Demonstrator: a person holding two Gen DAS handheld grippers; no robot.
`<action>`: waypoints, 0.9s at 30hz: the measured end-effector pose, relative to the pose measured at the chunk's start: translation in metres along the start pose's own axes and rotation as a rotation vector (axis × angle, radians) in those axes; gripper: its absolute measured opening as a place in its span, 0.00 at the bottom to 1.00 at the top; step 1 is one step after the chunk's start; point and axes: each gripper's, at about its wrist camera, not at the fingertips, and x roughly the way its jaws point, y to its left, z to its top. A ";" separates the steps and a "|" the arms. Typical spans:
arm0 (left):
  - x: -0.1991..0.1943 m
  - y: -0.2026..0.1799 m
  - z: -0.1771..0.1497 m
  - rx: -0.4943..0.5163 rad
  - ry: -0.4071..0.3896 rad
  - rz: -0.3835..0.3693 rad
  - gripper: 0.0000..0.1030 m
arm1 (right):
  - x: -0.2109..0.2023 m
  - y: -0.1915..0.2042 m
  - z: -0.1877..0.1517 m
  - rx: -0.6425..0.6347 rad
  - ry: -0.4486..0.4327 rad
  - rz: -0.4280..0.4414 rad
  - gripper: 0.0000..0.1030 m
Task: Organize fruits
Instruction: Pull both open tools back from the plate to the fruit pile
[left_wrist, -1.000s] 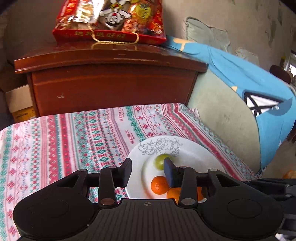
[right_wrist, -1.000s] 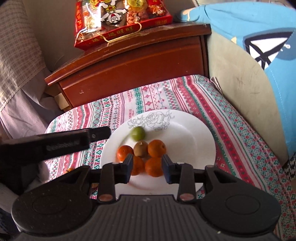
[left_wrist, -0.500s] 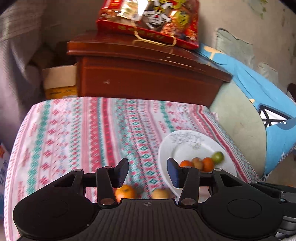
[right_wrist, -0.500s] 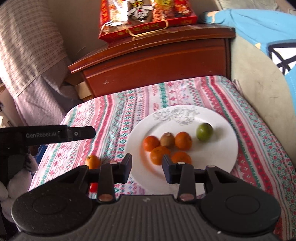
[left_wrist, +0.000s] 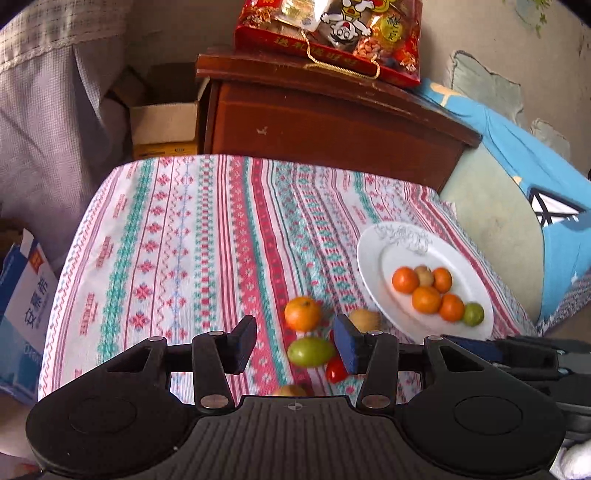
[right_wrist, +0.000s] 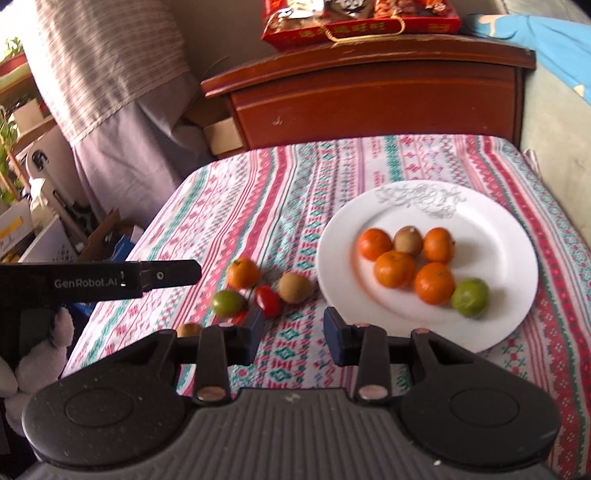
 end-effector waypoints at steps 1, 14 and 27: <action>-0.001 0.000 -0.002 0.007 0.004 0.000 0.44 | 0.002 0.002 -0.002 -0.005 0.008 0.003 0.36; -0.005 0.004 -0.028 0.105 0.056 -0.012 0.44 | 0.018 0.018 -0.009 -0.083 0.049 0.035 0.36; -0.006 0.005 -0.035 0.174 0.087 -0.014 0.44 | 0.042 0.033 -0.008 -0.151 0.065 0.050 0.36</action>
